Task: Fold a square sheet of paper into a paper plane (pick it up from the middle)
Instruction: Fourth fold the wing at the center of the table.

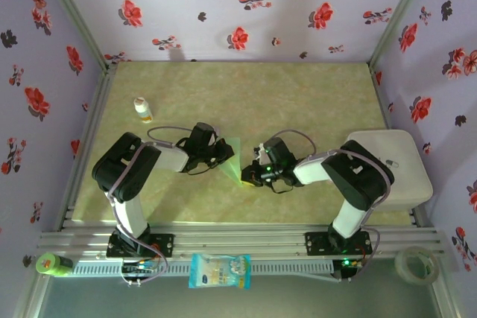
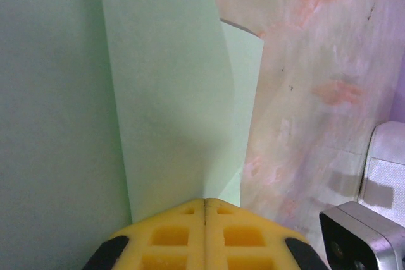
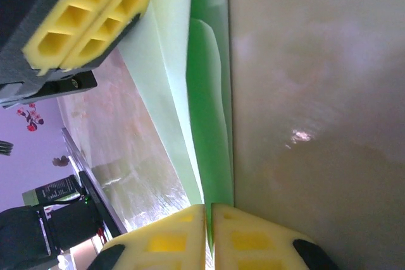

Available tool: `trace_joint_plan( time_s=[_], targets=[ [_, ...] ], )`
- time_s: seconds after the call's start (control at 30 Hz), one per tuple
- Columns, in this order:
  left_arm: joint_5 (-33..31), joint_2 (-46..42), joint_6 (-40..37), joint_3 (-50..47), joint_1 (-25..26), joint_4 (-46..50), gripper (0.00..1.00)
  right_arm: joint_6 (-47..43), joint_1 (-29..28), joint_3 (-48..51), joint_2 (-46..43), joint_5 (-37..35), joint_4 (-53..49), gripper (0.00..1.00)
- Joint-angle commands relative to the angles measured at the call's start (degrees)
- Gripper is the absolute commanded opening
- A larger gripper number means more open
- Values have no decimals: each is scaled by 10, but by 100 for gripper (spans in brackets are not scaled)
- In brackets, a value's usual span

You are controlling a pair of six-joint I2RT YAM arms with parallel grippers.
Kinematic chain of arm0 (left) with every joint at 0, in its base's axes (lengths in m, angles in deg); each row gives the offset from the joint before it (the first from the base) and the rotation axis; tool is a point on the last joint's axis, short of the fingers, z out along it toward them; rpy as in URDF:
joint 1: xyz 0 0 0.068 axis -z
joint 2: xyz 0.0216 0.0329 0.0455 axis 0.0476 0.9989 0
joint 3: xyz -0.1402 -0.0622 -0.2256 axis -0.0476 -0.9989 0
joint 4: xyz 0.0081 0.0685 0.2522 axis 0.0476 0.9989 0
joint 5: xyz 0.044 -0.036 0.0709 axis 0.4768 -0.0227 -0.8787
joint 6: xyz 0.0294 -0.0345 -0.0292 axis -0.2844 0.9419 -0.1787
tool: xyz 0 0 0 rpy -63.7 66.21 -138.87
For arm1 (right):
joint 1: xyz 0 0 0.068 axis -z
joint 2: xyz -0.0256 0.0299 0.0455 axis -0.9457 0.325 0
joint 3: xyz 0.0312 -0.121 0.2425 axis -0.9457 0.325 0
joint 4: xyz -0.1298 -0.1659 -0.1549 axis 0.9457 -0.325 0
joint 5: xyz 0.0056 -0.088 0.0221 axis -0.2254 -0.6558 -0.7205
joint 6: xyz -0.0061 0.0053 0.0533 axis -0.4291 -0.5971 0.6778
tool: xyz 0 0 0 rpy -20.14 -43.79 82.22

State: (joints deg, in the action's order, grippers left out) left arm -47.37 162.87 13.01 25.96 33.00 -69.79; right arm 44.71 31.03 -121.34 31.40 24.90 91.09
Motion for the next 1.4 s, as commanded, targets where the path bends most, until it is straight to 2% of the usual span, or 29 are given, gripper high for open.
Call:
trace_joint_plan(
  time_s=[0.0,0.1,0.4,0.63,0.77,0.97,1.13,1.3,1.37],
  targets=[
    [-12,22,-6,-2,-4,29,5,-18,-5,12,0,15,-82,8],
    [-13,21,-5,-3,-3,28,5,-19,-5,11,6,11,-83,6],
    [-12,21,-4,-3,-3,28,5,-28,-7,6,-15,12,-119,11],
    [-12,21,-4,-5,-4,27,5,-36,-10,3,4,14,-120,5],
    [-13,19,-3,-5,-3,27,5,-35,-12,0,6,12,-120,5],
    [-14,18,-4,-6,-4,28,5,-47,-13,-18,-29,2,-162,13],
    [-15,17,-7,-9,-3,29,5,-70,-7,-45,-86,-44,-231,27],
    [-15,18,-8,-11,-3,29,5,-63,-2,-56,-123,-67,-242,29],
    [-15,18,-9,-10,-3,30,5,-50,-2,-64,-120,-57,-219,24]
  ],
)
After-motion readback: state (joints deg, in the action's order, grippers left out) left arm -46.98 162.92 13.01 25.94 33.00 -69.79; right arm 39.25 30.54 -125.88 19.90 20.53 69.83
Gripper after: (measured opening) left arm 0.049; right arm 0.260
